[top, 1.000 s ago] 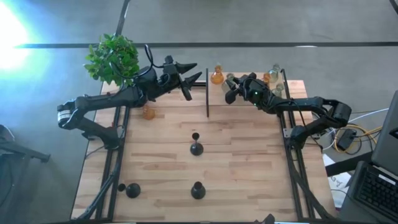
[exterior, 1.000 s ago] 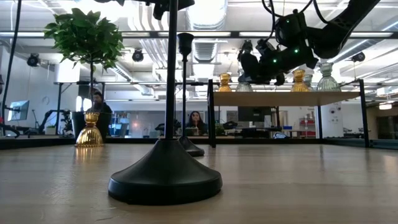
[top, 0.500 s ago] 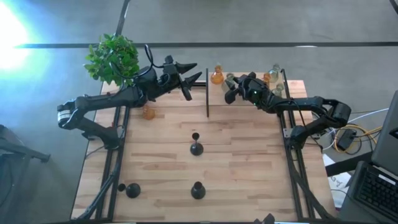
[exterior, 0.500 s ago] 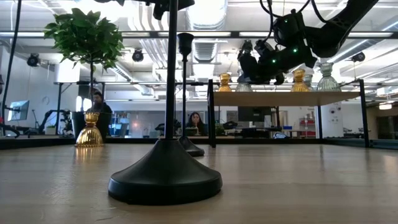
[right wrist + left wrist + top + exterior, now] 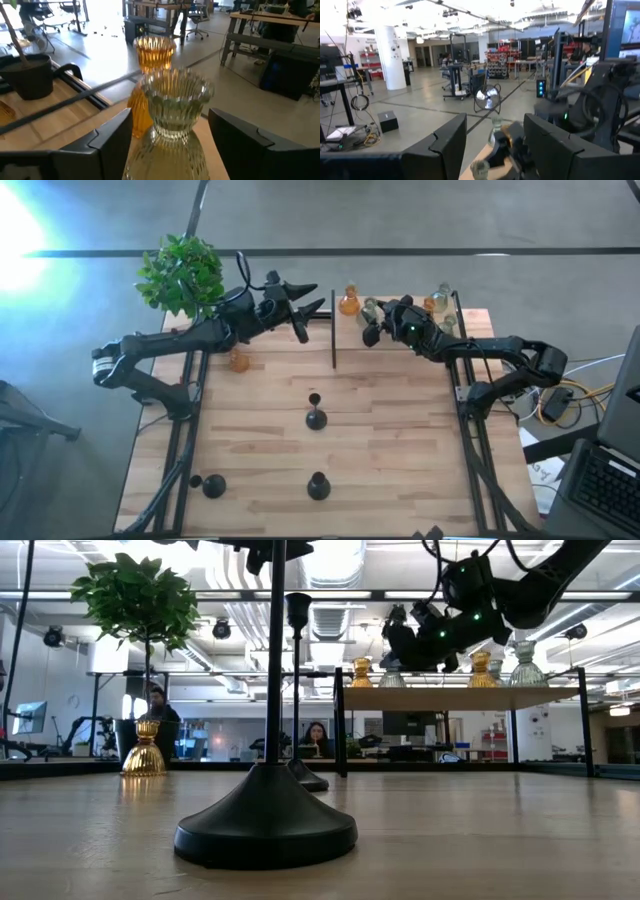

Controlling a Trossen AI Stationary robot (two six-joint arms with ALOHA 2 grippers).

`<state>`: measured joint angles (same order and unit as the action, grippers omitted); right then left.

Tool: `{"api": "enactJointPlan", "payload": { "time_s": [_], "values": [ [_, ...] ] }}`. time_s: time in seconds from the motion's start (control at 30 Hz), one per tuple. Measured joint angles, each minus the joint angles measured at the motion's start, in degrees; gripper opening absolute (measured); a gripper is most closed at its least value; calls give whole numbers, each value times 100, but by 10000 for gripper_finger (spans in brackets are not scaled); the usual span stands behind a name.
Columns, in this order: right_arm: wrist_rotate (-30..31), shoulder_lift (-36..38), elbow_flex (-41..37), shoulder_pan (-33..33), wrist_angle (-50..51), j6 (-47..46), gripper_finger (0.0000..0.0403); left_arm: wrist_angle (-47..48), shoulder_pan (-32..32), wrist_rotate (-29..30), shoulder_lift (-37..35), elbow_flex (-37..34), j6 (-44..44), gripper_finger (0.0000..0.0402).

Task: Pick & Place candle stick holders
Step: Put the orange glass candle holder on the shelf

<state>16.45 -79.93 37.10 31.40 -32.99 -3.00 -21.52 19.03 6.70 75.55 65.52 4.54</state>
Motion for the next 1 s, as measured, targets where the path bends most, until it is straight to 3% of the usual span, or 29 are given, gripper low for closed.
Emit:
{"api": "enactJointPlan", "payload": {
  "time_s": [0.23,0.47,0.73,1.0],
  "values": [
    [2,732,0,-14,948,-15,265,534,1,-2,-113,0,-93,202],
    [-241,1683,0,-14,2313,-826,252,1196,2,151,-298,2,-229,202],
    [-1358,2608,0,-110,2903,-1354,233,3214,2,393,-740,2,-1104,201],
    [-1523,3252,0,-707,3097,-1321,219,5584,-134,1124,-1229,2,-2392,174]
  ]
}}
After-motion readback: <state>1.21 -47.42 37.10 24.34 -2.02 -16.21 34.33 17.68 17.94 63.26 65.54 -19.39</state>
